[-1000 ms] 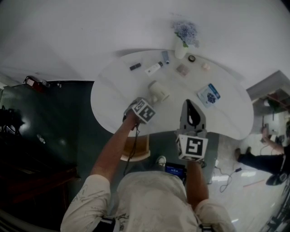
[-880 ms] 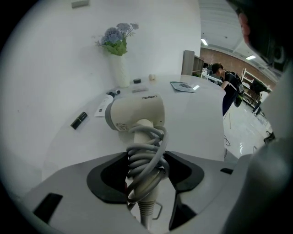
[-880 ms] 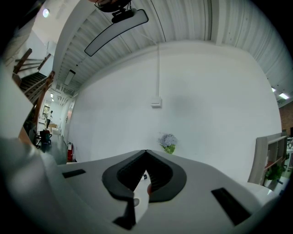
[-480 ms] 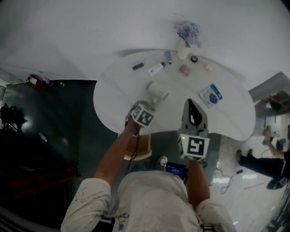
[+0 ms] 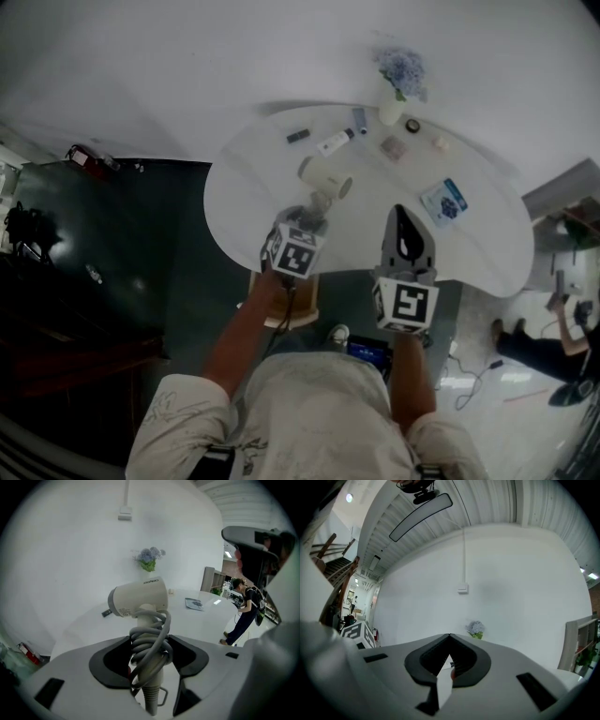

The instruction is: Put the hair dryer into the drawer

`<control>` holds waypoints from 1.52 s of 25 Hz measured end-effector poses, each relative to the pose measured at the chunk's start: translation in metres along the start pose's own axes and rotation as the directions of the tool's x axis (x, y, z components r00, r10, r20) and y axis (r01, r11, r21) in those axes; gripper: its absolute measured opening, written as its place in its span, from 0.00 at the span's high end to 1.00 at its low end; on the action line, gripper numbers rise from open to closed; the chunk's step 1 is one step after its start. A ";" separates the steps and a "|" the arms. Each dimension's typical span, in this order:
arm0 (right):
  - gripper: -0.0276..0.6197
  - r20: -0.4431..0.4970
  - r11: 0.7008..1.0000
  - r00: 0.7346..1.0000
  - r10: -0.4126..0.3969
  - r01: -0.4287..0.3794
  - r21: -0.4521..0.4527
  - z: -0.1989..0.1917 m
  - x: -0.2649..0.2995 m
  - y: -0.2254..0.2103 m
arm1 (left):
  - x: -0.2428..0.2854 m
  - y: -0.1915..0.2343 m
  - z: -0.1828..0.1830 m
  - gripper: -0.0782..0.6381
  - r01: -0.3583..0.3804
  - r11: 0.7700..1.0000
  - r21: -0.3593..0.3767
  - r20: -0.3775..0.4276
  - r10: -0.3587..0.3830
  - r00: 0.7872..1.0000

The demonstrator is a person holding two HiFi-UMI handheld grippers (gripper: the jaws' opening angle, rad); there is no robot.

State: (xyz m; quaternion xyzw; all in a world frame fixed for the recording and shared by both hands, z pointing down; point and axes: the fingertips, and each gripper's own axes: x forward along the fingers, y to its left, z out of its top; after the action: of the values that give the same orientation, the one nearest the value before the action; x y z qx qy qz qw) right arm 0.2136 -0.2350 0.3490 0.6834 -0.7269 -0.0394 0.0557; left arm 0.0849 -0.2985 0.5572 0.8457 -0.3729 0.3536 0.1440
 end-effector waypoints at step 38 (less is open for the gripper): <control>0.95 0.051 0.955 0.954 0.296 -0.296 0.001 0.010 -0.021 0.108 | -0.170 -0.001 -0.090 0.54 -0.231 0.923 -0.307 0.060 0.261 0.963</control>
State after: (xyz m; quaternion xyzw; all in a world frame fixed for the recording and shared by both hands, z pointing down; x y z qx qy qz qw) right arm 0.1067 -0.2072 0.3526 0.5658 -0.8224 -0.0445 0.0395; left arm -0.0383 -0.1623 0.5012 0.7773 -0.5318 0.2662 0.2050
